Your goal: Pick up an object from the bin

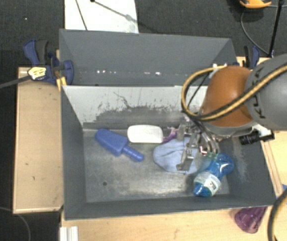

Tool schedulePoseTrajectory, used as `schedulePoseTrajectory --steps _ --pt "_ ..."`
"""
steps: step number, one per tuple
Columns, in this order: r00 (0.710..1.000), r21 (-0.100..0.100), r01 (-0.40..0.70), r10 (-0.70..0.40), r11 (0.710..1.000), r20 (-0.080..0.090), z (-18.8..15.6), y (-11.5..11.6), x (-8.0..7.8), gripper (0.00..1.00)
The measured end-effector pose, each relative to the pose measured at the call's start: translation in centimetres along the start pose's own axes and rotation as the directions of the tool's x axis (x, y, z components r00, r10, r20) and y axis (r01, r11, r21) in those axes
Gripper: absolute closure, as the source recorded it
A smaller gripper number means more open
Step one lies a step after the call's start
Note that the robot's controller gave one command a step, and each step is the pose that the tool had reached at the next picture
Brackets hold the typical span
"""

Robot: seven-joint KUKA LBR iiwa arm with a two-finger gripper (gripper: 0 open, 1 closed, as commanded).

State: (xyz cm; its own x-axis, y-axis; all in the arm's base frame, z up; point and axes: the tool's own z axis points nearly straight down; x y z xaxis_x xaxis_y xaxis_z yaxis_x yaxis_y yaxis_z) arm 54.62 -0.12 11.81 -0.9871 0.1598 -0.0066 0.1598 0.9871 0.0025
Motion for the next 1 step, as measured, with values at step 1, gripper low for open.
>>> schedulePoseTrajectory --steps 1 --pt "1.000 0.002 -0.018 0.019 1.000 -0.009 4.79 -1.16 1.09 0.00"
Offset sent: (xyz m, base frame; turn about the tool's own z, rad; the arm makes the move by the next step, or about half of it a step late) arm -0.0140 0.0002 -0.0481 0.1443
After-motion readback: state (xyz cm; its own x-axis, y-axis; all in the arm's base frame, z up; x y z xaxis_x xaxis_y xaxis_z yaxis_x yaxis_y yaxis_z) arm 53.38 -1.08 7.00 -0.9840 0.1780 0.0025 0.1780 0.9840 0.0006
